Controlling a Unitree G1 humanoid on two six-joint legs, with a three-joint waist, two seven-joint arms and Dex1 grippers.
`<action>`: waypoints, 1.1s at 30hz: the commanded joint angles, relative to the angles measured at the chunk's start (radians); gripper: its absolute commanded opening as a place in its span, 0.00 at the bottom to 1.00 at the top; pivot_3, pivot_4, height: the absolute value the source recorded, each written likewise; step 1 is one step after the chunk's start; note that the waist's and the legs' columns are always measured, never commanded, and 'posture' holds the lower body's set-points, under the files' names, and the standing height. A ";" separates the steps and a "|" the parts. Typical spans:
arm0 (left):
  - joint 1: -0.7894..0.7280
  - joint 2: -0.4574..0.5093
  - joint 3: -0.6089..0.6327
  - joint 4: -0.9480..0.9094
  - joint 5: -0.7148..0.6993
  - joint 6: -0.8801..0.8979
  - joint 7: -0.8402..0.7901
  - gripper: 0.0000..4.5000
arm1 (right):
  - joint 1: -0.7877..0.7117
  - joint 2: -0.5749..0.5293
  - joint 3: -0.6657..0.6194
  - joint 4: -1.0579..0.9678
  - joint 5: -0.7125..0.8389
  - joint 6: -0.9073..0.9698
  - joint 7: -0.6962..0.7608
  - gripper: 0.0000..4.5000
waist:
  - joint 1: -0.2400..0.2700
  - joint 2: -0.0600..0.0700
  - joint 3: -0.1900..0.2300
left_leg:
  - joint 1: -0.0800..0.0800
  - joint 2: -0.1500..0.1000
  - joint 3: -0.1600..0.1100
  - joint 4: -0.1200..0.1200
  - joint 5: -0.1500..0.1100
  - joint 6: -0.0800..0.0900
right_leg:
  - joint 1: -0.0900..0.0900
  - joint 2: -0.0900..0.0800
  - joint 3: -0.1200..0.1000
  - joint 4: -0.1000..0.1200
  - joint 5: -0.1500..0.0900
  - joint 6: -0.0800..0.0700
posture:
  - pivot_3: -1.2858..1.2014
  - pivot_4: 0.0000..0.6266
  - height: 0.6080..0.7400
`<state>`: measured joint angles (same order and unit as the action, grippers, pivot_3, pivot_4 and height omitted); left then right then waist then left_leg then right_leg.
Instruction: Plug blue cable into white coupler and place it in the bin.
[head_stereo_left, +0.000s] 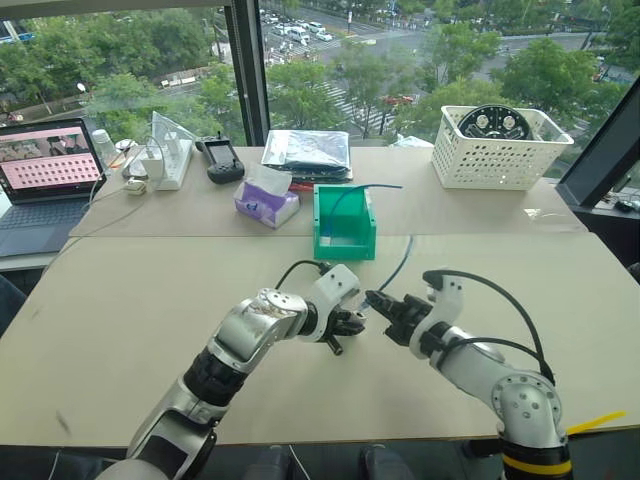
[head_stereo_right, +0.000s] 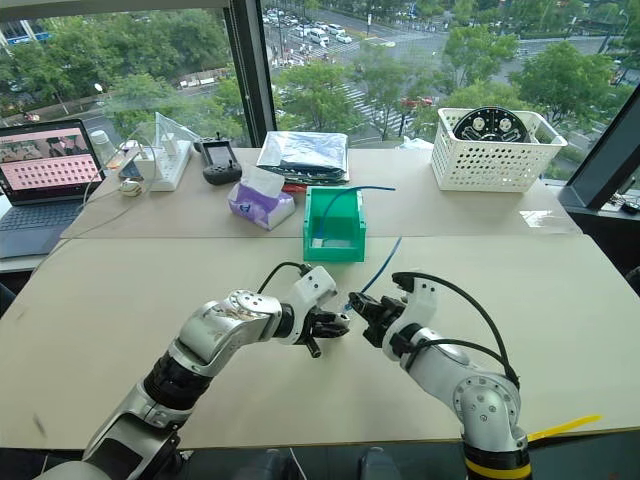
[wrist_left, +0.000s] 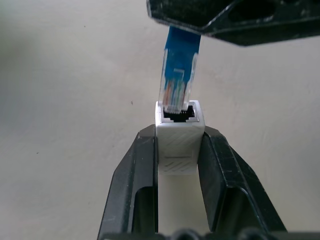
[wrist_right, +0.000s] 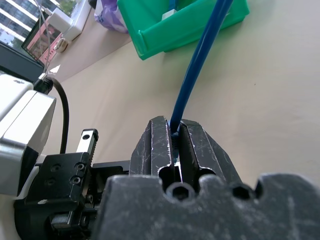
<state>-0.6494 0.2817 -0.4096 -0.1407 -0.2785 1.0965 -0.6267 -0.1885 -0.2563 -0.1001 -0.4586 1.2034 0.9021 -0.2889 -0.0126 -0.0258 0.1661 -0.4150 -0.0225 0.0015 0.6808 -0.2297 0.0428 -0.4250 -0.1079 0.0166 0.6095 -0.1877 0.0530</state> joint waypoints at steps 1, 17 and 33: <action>-0.009 -0.001 0.001 -0.033 -0.011 -0.007 -0.008 0.14 | -0.018 0.007 -0.034 -0.013 0.027 -0.015 0.000 0.00 | 0.000 0.000 0.000 | 0.000 0.000 0.000 0.000 0.000 0.000 | 0.000 0.000 0.000 0.000 0.000 0.000 | 0.52 0.24 0.97; -0.008 0.000 -0.002 -0.035 -0.011 -0.007 -0.009 0.14 | 0.024 0.014 -0.007 0.000 0.015 0.009 0.020 0.00 | 0.000 0.000 0.000 | 0.000 0.000 0.000 0.000 0.000 0.000 | 0.000 0.000 0.000 0.000 0.000 0.000 | 0.52 0.24 0.97; -0.016 -0.004 0.001 -0.033 -0.014 0.002 -0.010 0.14 | 0.005 -0.089 0.088 -0.034 -0.142 0.050 0.087 0.00 | 0.000 0.000 0.000 | 0.001 0.000 0.000 0.000 0.000 0.000 | 0.001 0.000 0.000 0.000 0.000 0.000 | 0.52 0.24 0.97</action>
<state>-0.6492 0.2843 -0.4153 -0.1412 -0.2803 1.0968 -0.6361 -0.1727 -0.3256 -0.0510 -0.4697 1.1081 0.9234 -0.2190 -0.0124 -0.0257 0.1660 -0.4141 -0.0226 0.0015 0.6809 -0.2297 0.0428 -0.4243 -0.1079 0.0166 0.6096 -0.1878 0.0531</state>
